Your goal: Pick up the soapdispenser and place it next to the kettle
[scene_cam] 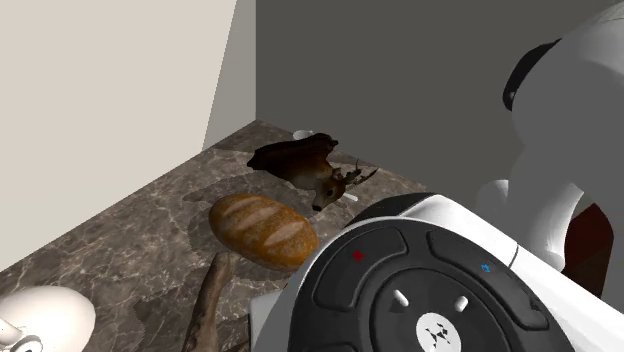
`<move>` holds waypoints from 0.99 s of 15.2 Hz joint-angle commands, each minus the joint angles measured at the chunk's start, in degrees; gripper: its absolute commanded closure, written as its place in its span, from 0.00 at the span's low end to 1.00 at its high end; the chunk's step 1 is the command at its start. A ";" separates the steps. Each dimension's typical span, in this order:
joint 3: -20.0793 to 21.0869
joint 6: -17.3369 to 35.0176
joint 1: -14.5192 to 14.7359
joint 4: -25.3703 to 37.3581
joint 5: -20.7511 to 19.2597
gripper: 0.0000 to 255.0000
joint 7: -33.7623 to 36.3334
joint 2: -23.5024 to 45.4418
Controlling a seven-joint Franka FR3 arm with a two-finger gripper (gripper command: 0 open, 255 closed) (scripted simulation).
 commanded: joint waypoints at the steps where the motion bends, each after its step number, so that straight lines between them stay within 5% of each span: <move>1: -0.20 1.41 0.12 -1.02 -0.63 1.00 0.34 0.61; 15: -0.81 5.10 0.76 -3.65 -2.59 1.00 1.72 2.47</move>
